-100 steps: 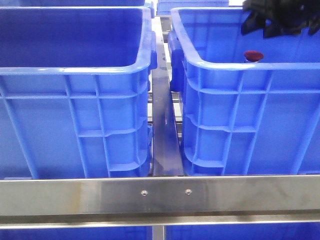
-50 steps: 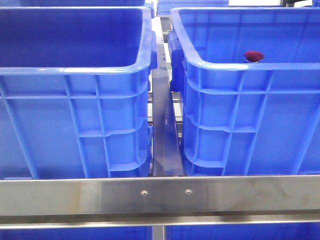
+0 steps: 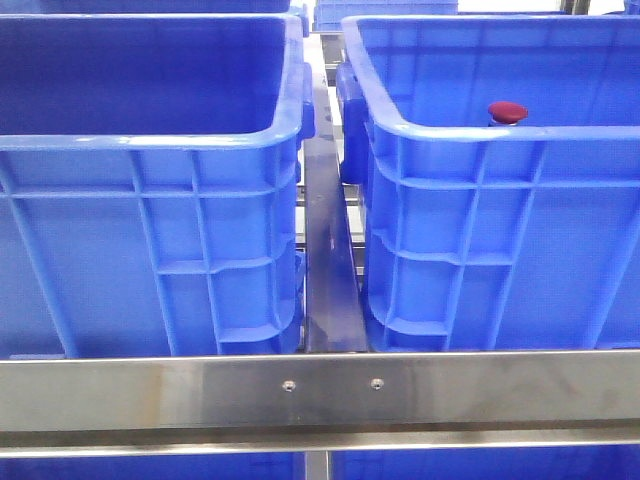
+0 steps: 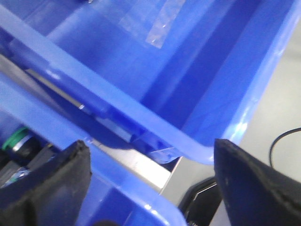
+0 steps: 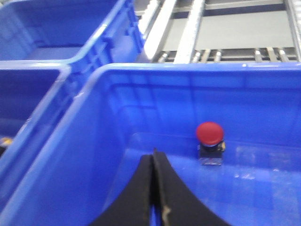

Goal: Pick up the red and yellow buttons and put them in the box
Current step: 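Move the left gripper back over the button row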

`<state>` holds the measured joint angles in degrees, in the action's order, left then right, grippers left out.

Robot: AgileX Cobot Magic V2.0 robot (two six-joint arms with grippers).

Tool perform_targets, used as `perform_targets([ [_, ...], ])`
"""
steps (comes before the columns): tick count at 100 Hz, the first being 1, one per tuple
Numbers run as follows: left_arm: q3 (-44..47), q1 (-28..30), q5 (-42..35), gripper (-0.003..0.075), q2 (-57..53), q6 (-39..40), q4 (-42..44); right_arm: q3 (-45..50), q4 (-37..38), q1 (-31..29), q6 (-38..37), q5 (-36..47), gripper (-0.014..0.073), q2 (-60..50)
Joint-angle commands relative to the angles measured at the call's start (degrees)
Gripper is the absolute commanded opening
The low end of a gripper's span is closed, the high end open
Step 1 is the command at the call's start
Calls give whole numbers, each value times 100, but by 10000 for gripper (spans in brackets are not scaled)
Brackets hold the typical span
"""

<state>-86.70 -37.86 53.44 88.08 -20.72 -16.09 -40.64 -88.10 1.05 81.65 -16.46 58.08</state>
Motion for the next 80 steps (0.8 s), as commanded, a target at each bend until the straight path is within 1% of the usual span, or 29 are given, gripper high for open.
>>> perform_targets([
  [1,-218,49,-223,512,-250,74,-20,81,-85,-31,59,-229,-69,-435],
  [8,-218,160,-143,512,-263,212,-6,273,-85,-31,59,-335,-68,-674],
  [18,-218,411,91,512,-263,212,-6,535,-85,-31,59,-455,-68,-1001],
  [30,-218,839,238,512,-263,222,-6,829,-85,-31,59,-490,-68,-1359],
  [37,-218,1124,238,512,-263,424,47,955,-85,-31,59,-490,-68,-1534],
  [51,-218,1618,227,512,-227,1315,688,1078,-85,-31,59,-490,-68,-1690],
  [64,-218,1881,391,512,-67,2072,1415,1078,-85,-31,59,-509,-68,-1697],
  [80,-218,1986,624,512,334,2298,1835,1078,-85,-31,59,-509,-68,-1697],
])
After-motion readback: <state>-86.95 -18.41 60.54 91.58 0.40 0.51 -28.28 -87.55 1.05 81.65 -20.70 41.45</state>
